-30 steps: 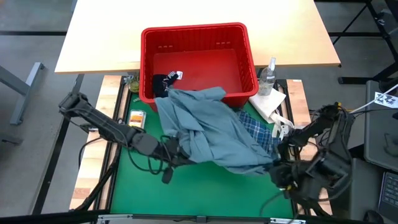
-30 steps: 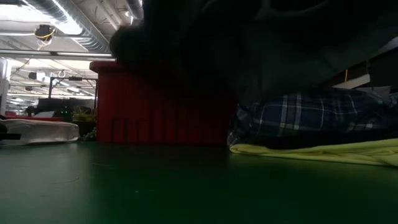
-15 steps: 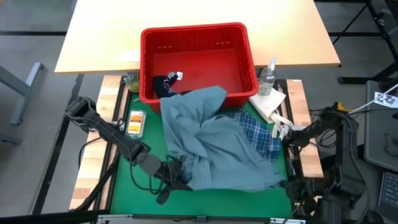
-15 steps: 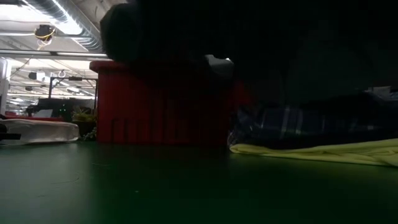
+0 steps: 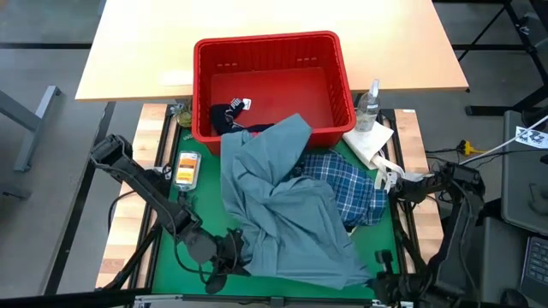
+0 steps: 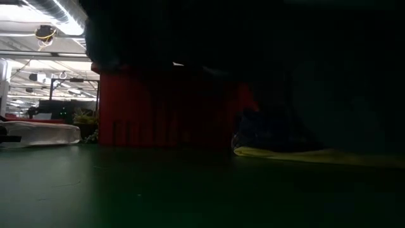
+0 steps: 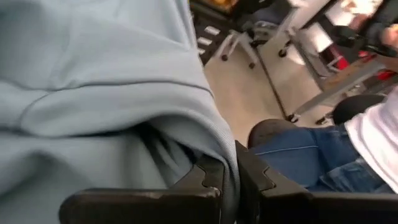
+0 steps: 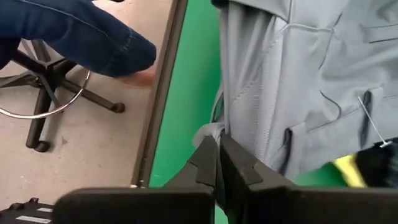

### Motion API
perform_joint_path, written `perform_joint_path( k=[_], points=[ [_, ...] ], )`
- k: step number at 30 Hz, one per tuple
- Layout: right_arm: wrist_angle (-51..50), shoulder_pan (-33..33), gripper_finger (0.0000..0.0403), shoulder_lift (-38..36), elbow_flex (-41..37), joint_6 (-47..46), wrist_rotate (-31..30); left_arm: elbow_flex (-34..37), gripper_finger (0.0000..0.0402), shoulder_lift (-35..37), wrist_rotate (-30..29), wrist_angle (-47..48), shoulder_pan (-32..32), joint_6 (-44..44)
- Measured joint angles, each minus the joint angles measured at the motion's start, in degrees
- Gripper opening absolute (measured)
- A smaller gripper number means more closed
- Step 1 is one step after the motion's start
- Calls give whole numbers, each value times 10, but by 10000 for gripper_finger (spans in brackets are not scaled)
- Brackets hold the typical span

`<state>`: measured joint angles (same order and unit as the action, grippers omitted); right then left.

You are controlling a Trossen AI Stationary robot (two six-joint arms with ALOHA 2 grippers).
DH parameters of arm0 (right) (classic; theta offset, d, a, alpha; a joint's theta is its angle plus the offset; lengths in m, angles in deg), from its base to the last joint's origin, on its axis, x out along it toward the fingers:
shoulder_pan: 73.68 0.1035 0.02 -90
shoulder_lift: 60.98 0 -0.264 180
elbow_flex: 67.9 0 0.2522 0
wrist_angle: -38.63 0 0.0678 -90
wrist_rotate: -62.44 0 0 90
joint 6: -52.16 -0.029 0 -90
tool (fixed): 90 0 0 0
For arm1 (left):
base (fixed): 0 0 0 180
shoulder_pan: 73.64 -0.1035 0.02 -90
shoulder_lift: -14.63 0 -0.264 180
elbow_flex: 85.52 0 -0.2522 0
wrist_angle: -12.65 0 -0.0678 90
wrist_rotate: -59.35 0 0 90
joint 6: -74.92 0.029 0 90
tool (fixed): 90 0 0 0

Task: Fold Laundry from Bin
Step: Fold the blue pants on top of the blue shirt

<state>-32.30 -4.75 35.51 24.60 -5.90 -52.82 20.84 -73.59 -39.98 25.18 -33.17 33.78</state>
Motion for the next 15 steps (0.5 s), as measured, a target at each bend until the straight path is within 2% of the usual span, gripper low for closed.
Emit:
perform_joint_path(
  k=[3, 8, 12, 15],
  points=[
    [24, 0, 5, 24, -2, 0, 4, 0, 17, -19, -5, 2, 7, -24],
    [32, 2, 5, 56, -3, 0, 14, 0, 56, -56, 19, 6, 14, -68],
    [30, 1, 14, 70, -2, 0, 13, 0, 93, -79, 49, 6, 13, -69],
    [30, 1, 29, 79, -2, 0, 11, 0, 116, -84, 49, 6, 14, -60]
  ],
)
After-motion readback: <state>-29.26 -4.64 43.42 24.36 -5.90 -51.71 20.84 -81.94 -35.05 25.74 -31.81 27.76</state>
